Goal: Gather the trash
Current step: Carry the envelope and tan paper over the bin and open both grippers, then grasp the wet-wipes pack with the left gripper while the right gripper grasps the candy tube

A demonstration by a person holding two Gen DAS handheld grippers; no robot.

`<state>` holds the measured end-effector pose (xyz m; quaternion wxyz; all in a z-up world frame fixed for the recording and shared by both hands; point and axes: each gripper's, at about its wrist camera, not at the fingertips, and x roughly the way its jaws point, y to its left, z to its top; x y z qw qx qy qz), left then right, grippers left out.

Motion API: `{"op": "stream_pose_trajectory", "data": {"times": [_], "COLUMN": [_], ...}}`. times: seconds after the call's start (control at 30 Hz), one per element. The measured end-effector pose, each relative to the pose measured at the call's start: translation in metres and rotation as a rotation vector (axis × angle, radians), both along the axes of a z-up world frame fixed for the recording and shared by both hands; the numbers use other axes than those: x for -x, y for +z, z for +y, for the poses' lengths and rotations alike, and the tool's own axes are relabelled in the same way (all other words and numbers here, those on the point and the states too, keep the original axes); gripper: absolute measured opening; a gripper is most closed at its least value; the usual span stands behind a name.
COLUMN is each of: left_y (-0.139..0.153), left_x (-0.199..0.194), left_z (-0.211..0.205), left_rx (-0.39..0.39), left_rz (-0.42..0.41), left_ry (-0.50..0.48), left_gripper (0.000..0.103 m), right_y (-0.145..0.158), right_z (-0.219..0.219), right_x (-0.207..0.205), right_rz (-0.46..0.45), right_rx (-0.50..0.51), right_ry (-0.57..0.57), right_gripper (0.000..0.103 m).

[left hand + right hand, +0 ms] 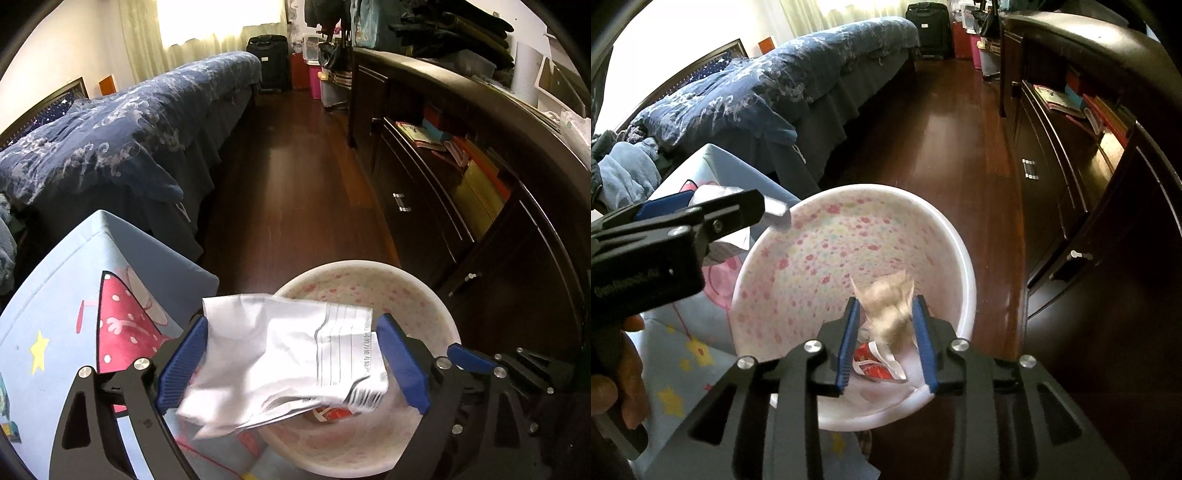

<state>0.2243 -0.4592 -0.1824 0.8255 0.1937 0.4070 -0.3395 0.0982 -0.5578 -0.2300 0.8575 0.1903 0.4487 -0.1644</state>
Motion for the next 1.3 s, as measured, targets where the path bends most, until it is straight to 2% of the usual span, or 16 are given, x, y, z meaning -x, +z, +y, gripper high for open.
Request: {"op": "stream_pose_trajectory", "data": {"times": [0.3, 0.53, 0.73, 0.8, 0.93, 1.0, 1.07, 1.2, 1.3], "left_y": [0.012, 0.02, 0.038, 0.044, 0.051, 0.054, 0.055, 0.052, 0.047], "left_x": [0.002, 0.007, 0.007, 0.004, -0.003, -0.008, -0.012, -0.025, -0.044], "left_z": [0.006, 0.013, 0.048, 0.072, 0.123, 0.157, 0.186, 0.247, 0.282], "left_rx": [0.03, 0.053, 0.095, 0.1, 0.115, 0.108, 0.105, 0.086, 0.079], "left_rz": [-0.009, -0.017, -0.054, -0.079, -0.094, -0.109, -0.123, -0.131, -0.104], "left_ry": [-0.003, -0.01, 0.042, 0.092, 0.198, 0.272, 0.332, 0.46, 0.545], "left_gripper": [0.098, 0.099, 0.099, 0.099, 0.099, 0.099, 0.099, 0.099, 0.099], "right_y": [0.004, 0.01, 0.029, 0.038, 0.058, 0.07, 0.079, 0.098, 0.103], "right_z": [0.004, 0.008, 0.029, 0.042, 0.077, 0.101, 0.12, 0.175, 0.207], "right_x": [0.003, 0.006, 0.005, 0.002, -0.009, -0.018, -0.026, -0.049, -0.063], "right_rz": [0.006, -0.001, -0.028, -0.044, -0.087, -0.111, -0.131, -0.169, -0.174], "right_rx": [0.01, 0.015, 0.024, 0.035, 0.055, 0.062, 0.063, 0.088, 0.105], "right_ry": [0.004, 0.006, 0.036, 0.06, 0.134, 0.191, 0.238, 0.369, 0.443], "right_gripper": [0.037, 0.038, 0.041, 0.045, 0.06, 0.062, 0.07, 0.076, 0.077]}}
